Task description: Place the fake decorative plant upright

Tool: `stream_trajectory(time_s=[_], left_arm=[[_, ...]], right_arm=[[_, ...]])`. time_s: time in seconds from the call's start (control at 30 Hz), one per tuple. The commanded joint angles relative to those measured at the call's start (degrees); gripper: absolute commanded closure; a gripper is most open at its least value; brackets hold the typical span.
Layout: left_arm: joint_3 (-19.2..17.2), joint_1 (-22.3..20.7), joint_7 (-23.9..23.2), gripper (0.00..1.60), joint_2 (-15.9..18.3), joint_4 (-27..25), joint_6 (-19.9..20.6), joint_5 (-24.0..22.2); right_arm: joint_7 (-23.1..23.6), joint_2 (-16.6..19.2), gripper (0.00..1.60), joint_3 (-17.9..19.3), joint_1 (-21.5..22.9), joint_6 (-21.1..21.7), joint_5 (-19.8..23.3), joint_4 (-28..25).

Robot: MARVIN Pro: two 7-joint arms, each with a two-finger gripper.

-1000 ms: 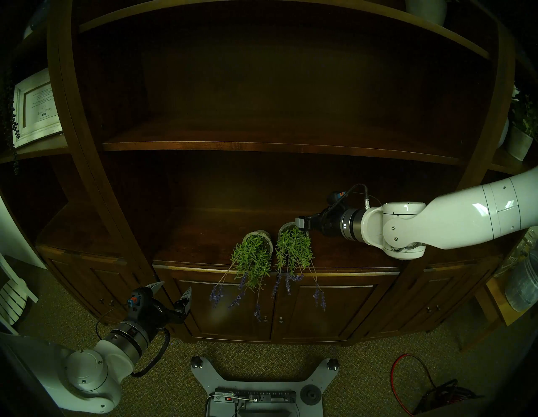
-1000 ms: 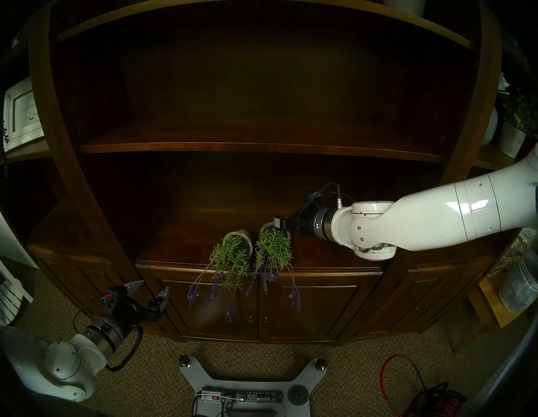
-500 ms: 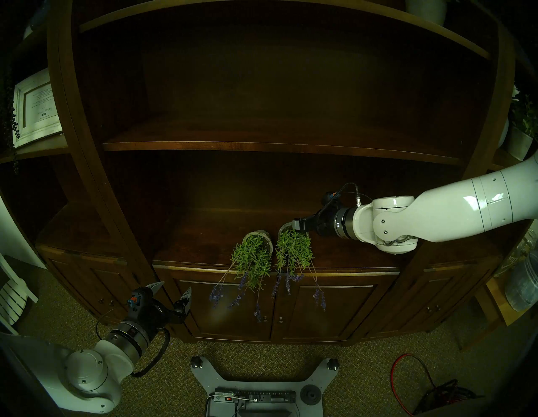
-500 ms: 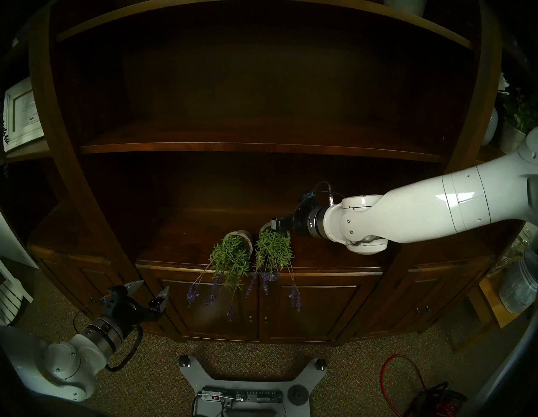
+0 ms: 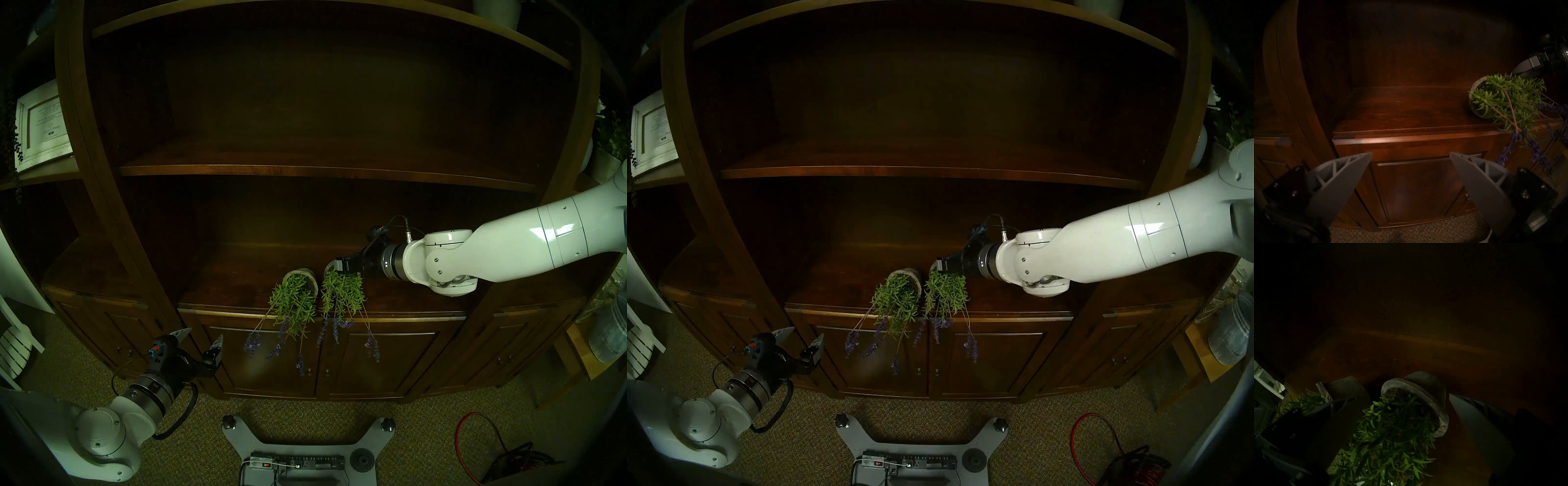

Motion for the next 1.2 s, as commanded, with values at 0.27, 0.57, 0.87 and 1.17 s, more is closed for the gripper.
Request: stream_trajectory(time_s=[0.27, 0.57, 0.87, 1.17], left_arm=[[-0.6, -0.5, 0.1, 0.00, 0.0, -0.5, -0.4, 0.1], [-0.6, -0.5, 0.1, 0.00, 0.0, -0.5, -0.4, 0.1], [-0.6, -0.5, 0.1, 0.00, 0.0, -0.5, -0.4, 0.1], [-0.6, -0.5, 0.1, 0.00, 0.0, -0.5, -0.4, 0.1]], right_arm=[[-3.2, -1.0, 0.00, 0.4, 1.4, -2.2, -1.4, 0.1], [-3.8, -2.1, 0.00, 0.7, 0.6, -2.3, -1.4, 0.8], [-4.3, -4.1, 0.00, 0.8, 0.0, -1.4, -1.3, 2.5], [-4.7, -5.1, 0.00, 0.8, -0.7, -1.6, -1.0, 3.6]])
